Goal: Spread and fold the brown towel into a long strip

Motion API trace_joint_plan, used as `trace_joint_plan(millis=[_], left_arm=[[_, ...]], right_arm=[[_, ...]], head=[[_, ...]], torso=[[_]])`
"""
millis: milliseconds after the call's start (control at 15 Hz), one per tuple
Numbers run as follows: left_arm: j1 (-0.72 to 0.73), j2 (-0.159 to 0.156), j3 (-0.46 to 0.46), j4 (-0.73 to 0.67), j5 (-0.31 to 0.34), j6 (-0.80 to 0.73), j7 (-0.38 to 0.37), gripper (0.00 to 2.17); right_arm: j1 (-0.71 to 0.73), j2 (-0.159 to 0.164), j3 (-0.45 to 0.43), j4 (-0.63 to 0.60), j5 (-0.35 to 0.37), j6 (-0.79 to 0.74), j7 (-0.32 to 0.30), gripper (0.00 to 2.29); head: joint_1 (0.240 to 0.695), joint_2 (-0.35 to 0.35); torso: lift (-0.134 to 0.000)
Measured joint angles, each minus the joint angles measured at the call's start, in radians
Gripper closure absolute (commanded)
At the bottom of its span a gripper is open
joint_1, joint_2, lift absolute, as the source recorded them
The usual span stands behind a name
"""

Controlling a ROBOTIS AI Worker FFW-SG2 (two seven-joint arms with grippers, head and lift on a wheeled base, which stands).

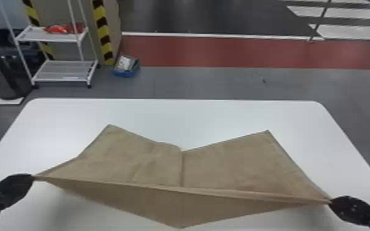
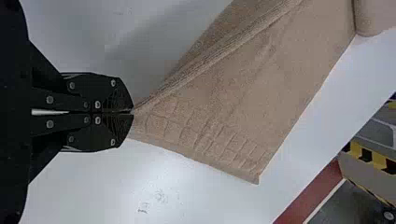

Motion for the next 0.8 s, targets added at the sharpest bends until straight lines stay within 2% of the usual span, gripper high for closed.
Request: trace_joint_plan(millis=[200, 333, 400, 467, 800], left_arm=[[0.002, 0.000, 0.029, -0.068, 0.025, 0.023, -0.008, 1.91], [0.001, 0.000, 0.032, -0.119, 0.029, 0.080, -0.011, 1.91], [0.001, 0.000, 0.036, -0.142, 0.030, 0.116, -0.021, 1.91], [0.002, 0.000, 0.051, -0.166, 0.037, 0.149, -0.038, 1.91], [0.019, 0.000, 0.167, -0.215, 0.063, 0.243, -0.121, 1.91]], right_arm=[[-0.001, 0.008, -0.086, -0.061, -0.168, 0.001, 0.039, 1.90], [-0.009, 0.023, -0.116, -0.095, -0.285, 0.004, 0.057, 1.90], [-0.012, 0.030, -0.119, -0.110, -0.319, 0.007, 0.081, 1.90], [-0.013, 0.040, -0.119, -0.127, -0.340, 0.008, 0.108, 1.90], [0.012, 0.056, -0.111, -0.162, -0.328, 0.006, 0.110, 1.90]], head=[[0.695, -0.042], [0.695, -0.024], [0.695, -0.010], [0.695, 0.033], [0.695, 0.119]], torso=[[-0.112], [-0.112], [-0.112], [-0.112], [-0.112]])
